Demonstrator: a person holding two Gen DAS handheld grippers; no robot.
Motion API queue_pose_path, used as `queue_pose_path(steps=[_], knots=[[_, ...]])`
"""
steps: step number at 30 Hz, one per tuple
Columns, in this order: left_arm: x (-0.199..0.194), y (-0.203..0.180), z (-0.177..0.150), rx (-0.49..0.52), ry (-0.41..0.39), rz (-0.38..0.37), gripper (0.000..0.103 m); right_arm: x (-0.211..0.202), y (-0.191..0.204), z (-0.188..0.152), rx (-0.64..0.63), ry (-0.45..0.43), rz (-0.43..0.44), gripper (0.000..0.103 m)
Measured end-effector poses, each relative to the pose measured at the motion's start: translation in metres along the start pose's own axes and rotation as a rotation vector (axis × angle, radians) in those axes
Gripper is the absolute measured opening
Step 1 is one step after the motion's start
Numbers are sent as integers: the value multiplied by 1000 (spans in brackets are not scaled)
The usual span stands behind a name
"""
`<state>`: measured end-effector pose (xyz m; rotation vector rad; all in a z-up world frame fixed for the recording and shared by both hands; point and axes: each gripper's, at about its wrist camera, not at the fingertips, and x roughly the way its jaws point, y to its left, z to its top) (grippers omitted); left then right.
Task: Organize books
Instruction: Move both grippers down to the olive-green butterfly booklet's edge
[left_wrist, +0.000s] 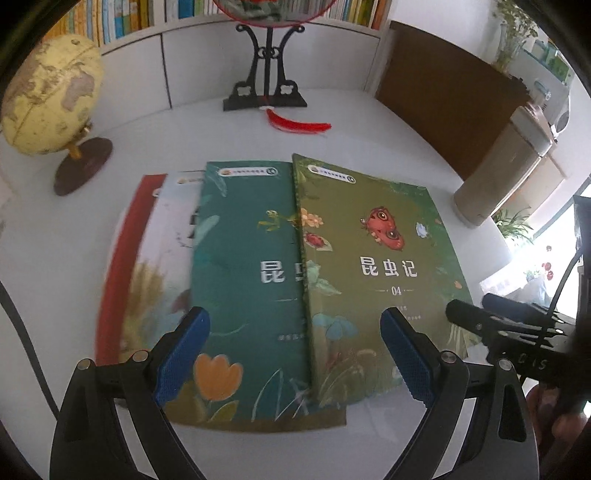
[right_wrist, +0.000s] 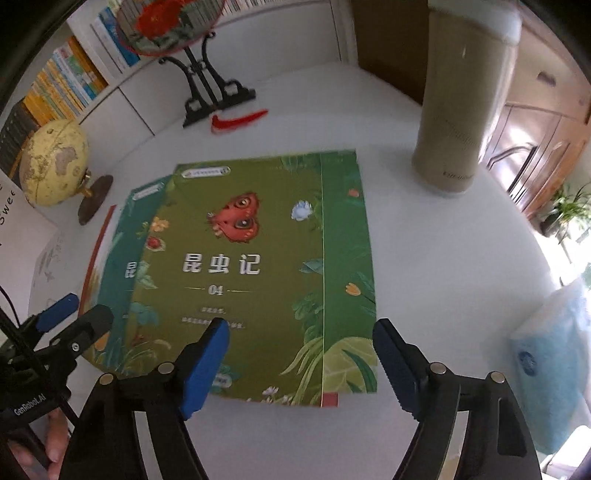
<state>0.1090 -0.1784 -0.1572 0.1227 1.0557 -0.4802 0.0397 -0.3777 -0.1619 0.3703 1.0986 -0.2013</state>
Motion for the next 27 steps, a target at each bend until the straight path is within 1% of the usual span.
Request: queue_pose_path(steps=[1,3,6,13,16,22,25,27], knots=[[3,-1,0,1,2,1,93,4,-2,1,-2,8,6,71],[11,-4,1,-1,10,-5,93,12,-3,3,-19,28,12,67],[21,-4,0,-20,34,-26,93,20,-3,6,-48,37,-5,66],[24,-9,0,-6,22,6,93,32,-1,15,-89,41,-22,66],[24,-10,-1,0,19,10,93,35,1,19,-100,42,-11,66],[23,-10,-2,-5,21,-31,93,39,19,21,-157,47,25,67],[21,-10,-2,-16,23,-57,93,39,18,21,-148,46,28,67],[20,-11,-2,-23,26,-92,92,39,17,21,-146,49,42,67]])
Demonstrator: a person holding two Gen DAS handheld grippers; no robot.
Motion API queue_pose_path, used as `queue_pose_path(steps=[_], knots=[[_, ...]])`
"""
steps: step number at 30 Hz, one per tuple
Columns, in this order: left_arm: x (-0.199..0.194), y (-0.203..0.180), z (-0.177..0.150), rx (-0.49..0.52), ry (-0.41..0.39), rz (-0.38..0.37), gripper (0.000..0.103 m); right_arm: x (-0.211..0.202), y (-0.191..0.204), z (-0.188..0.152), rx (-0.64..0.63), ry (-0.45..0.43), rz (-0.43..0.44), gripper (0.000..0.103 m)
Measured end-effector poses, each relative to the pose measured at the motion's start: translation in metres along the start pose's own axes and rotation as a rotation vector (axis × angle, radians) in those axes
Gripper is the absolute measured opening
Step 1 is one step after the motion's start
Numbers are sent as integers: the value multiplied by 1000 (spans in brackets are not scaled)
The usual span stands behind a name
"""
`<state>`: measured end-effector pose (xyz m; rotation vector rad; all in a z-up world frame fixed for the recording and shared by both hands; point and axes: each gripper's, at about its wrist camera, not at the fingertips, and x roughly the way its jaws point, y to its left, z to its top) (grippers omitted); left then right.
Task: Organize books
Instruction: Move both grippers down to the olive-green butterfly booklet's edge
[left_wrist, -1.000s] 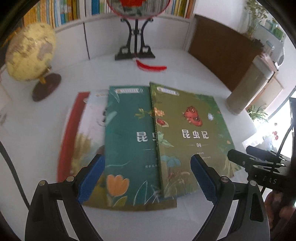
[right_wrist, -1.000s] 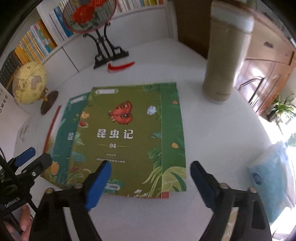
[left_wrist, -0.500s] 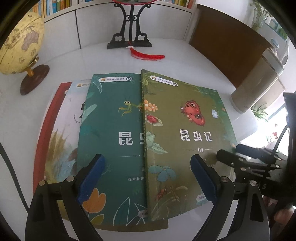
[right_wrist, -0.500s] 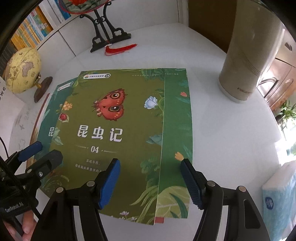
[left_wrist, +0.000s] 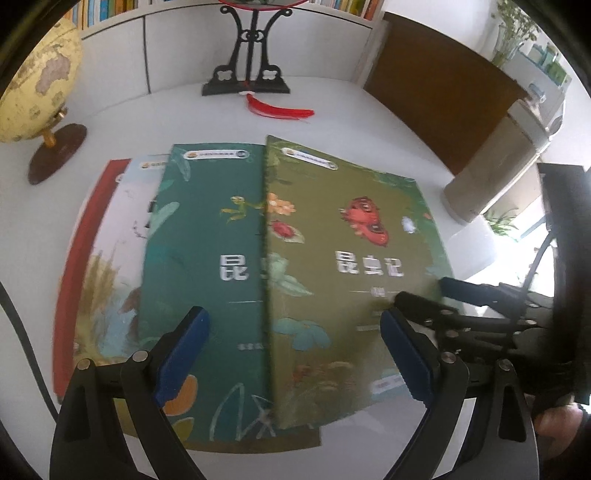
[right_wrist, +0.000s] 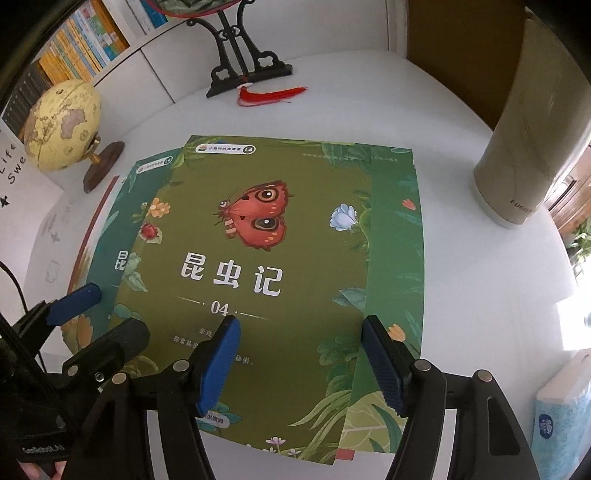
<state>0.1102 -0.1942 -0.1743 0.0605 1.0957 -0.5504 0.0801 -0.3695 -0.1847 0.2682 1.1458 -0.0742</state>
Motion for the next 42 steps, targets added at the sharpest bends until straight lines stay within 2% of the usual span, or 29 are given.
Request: queue_pose_path(steps=[3,12,16,21,29,32,36,42], knots=[[-1,-3,-2,-3,5,-33,91,0,2,-1,-10,7,17,67],[-13,10,-16,-65,8,-39,91,1,24,-5,-35,30,94,66],[-18,15,-15,-60,-9,-30,91,1,34,-5,-72,25,66,66],[-13,22,1,-65,-12,-39,91,3,22,4,-42,14,16,66],[0,13,3,-36,17,-114,91,15,21,35,-60,-6,40,66],[-2,7,-2,-24,29,-115,91,17,31,42,-114,2,69,66],[-13,14,-16,-50,36,-122,91,16,49,40,-187,-6,40,67],[-35,31,-55,-109,66,-114,91,12,72,18,-204,41,108,67]])
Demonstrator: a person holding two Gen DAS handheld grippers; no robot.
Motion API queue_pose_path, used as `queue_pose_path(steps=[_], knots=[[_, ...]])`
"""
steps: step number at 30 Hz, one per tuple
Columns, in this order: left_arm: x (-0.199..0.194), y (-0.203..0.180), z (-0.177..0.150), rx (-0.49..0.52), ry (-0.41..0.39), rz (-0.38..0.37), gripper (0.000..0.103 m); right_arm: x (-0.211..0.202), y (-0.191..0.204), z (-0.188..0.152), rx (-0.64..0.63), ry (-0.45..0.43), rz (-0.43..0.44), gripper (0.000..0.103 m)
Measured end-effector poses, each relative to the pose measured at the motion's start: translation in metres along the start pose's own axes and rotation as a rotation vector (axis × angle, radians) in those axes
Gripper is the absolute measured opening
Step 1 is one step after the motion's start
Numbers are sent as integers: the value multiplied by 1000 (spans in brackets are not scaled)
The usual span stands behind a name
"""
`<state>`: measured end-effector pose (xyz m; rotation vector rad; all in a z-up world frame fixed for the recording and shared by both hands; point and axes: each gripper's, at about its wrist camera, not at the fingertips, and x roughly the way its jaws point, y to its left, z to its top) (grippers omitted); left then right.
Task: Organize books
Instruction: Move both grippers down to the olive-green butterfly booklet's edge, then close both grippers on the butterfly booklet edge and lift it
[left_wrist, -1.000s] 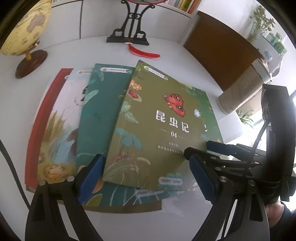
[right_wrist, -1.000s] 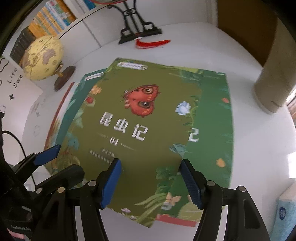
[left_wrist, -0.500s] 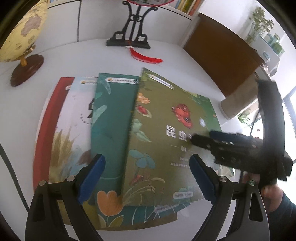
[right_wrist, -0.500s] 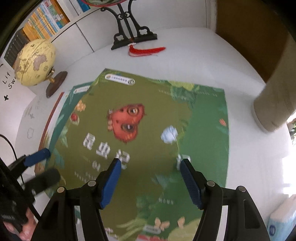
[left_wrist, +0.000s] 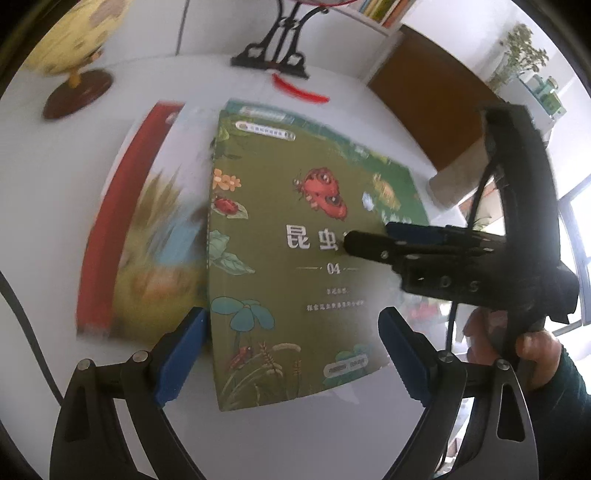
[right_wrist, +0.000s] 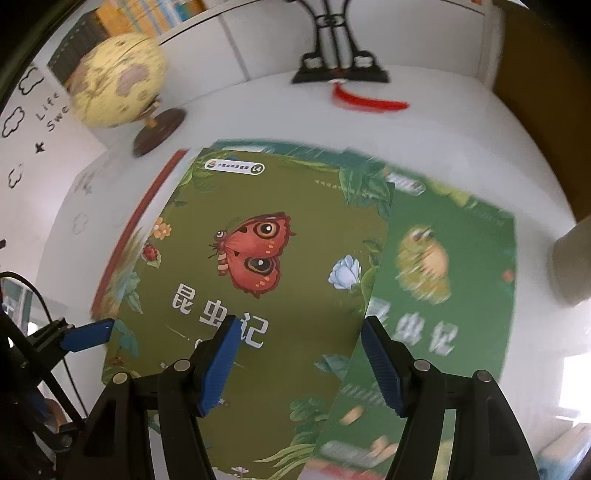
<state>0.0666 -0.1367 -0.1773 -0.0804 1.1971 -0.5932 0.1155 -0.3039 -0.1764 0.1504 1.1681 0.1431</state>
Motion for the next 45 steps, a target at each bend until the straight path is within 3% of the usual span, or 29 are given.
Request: queue_pose_path(steps=[5,8,16,18,20,27,30,36,41,45], knots=[[4,15,-18,-57,48,14,91,-3,23,-23,-8,23,31,67],[13,23,-20,-117,90,-19,91,-5,27,-33,-2,38,20,67],[15,22,-23,-134,116,20,90,-22,17,-62,76,57,34,67],[9,26,-23,-156,99,1,83,-23,15,-71,102,66,47,67],[6,30,-22,-182,100,-17,60,-25,13,-77,124,71,63,67],[6,33,-23,-231,97,-87,40,-12,-2,-90,252,93,175,67],[3,27,-25,-224,89,-92,33,-8,-5,-92,311,93,258,56],[-12,4,-27,-120,56,-41,25,-37,1,-94,240,34,162,28],[-17,-11,-26,-36,24,51,22,-53,15,-89,102,-10,74,27],[-23,-10,-26,-30,12,71,21,-52,18,-89,49,3,33,27]])
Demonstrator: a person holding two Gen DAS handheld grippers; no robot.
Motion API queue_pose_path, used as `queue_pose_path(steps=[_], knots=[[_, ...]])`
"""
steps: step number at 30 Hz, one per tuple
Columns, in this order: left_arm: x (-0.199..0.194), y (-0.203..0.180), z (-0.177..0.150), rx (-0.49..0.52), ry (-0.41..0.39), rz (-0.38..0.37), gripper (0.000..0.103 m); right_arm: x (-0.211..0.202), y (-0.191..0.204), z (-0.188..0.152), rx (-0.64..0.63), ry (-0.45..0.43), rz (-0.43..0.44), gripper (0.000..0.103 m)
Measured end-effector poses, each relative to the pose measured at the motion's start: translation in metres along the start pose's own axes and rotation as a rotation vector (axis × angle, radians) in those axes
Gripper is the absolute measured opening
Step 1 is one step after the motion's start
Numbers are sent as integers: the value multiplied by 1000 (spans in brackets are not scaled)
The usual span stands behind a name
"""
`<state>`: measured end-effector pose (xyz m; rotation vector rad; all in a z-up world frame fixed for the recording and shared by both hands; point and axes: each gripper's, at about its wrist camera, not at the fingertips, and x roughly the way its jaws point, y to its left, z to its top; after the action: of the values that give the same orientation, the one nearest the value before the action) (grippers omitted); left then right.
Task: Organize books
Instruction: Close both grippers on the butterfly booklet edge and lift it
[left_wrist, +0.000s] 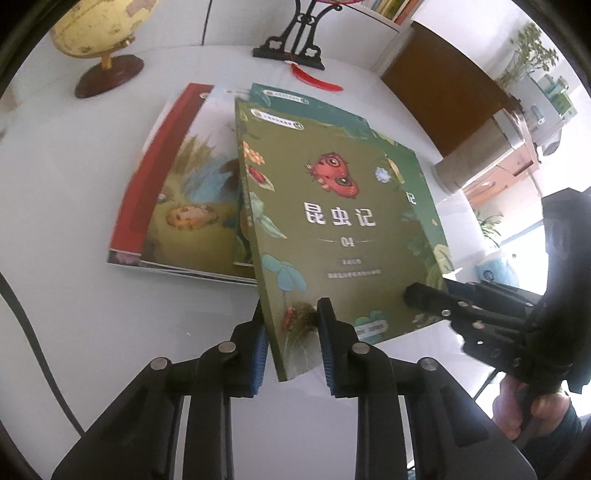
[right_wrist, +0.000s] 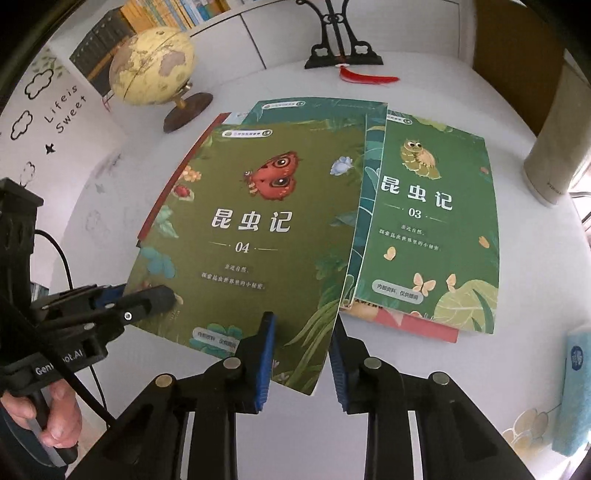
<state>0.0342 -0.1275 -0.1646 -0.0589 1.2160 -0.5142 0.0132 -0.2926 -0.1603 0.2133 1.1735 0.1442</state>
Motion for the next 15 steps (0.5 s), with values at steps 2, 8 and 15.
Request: queue_pose_path(steps=[2,8,15], knots=[[-1,1,1,7,-6,-5,20,-4,-3,0,3,-14,13,27],[-12,-15,3,78,-76,-3,18,-12,4,4,-76,-59,-8,21],[-27,-49,6,202,-141,32,18,-15,7,5,-135,-85,-28,20]])
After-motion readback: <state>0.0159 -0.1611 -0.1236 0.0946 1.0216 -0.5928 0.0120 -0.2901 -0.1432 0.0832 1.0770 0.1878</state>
